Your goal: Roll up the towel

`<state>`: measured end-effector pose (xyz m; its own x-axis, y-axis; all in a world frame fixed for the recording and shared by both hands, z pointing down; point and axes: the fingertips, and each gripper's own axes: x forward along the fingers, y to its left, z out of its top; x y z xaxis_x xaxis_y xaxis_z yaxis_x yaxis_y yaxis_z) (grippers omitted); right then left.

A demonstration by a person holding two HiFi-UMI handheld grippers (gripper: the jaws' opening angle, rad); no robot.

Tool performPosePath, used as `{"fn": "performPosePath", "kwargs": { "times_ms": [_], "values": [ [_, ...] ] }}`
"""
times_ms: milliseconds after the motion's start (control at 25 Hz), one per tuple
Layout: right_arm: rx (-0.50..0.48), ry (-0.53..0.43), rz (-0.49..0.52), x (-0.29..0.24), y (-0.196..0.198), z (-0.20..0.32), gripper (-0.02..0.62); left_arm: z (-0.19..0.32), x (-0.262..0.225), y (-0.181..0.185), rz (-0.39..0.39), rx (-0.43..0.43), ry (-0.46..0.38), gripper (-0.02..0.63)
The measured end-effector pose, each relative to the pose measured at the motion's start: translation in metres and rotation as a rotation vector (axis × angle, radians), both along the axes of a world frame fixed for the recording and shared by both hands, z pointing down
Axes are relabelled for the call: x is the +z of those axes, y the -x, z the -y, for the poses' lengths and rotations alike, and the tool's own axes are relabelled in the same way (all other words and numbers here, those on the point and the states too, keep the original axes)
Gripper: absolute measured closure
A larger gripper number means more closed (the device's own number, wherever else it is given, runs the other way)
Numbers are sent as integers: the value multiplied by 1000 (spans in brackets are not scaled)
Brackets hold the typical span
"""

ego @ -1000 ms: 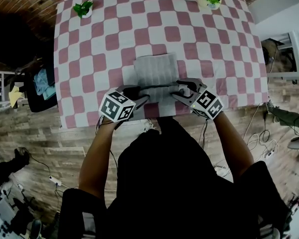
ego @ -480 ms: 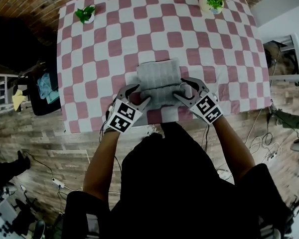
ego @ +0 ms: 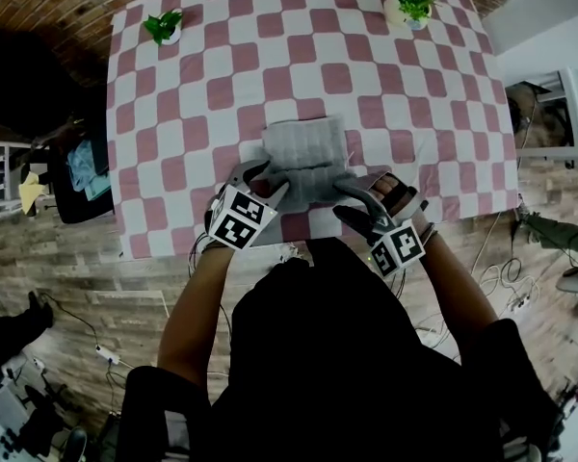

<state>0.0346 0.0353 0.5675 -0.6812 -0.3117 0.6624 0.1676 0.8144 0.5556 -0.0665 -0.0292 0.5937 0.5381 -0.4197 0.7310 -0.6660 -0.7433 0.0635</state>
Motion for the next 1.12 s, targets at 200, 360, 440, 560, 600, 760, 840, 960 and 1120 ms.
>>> {"fn": "performPosePath", "kwargs": {
  "times_ms": [200,360,440,560,600,760,840,960,1120],
  "values": [
    [-23,-77,-152,39,-4,12,349,1,1,0,-4,5,8,393],
    [-21,-49,-141,50,-4,21,367,2,-12,-1,32,45,-58,361],
    [-20,-2,-129,55,-3,21,373,-4,-25,-2,60,126,-145,316],
    [8,90,-116,53,-4,25,383,-31,-35,-11,170,378,-279,242],
    [13,118,-113,52,-4,26,387,-42,-31,-14,234,468,-310,235],
    [4,187,-115,51,-3,28,394,-54,5,-15,526,679,-397,255],
    [1,211,-111,50,-2,28,397,-46,15,-12,607,693,-420,321],
    [16,241,-98,49,-1,28,405,-41,19,-11,598,671,-388,389],
    [39,307,-90,44,-1,18,428,-54,19,-12,526,659,-317,436]
  ]
}}
